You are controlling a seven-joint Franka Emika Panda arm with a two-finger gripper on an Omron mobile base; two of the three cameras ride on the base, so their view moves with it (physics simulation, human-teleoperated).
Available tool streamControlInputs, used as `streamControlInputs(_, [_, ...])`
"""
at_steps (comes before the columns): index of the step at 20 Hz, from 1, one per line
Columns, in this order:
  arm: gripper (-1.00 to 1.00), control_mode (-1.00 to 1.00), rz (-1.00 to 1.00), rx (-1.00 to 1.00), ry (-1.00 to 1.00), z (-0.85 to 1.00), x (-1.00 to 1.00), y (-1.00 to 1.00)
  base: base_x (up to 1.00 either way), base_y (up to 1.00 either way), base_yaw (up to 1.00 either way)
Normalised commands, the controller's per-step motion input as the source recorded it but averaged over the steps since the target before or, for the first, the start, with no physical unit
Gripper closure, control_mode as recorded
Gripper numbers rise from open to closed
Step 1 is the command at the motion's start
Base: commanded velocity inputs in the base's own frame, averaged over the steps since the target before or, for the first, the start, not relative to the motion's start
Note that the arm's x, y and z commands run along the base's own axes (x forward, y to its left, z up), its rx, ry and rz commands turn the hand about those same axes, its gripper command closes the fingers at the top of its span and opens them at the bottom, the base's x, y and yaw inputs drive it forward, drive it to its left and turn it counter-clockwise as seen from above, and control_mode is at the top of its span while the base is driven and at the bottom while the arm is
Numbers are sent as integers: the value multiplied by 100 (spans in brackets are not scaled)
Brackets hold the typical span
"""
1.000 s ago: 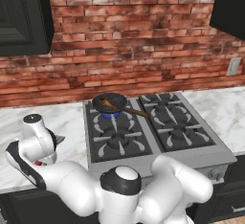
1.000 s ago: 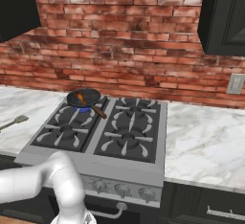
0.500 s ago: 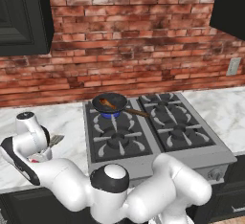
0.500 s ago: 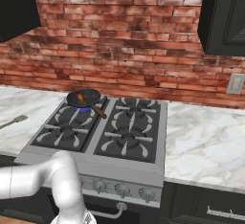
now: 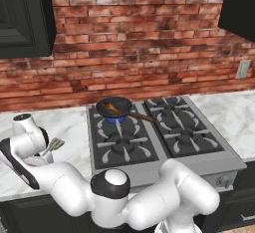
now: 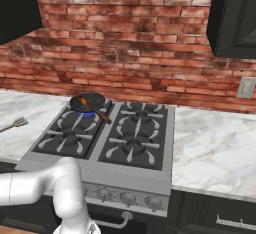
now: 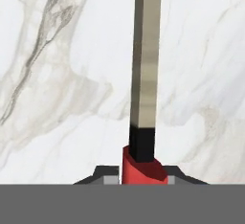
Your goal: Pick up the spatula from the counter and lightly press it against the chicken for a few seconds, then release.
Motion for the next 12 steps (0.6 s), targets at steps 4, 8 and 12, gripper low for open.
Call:
streamControlInputs(4, [100, -100, 0, -1, -2, 1, -3, -13, 0, 0, 0])
streamControlInputs(8, [100, -100, 4, -2, -3, 1, 0, -32, 0, 0, 0])
streamControlInputs(12, [100, -100, 7, -4, -4, 6, 0, -41, 0, 0, 0])
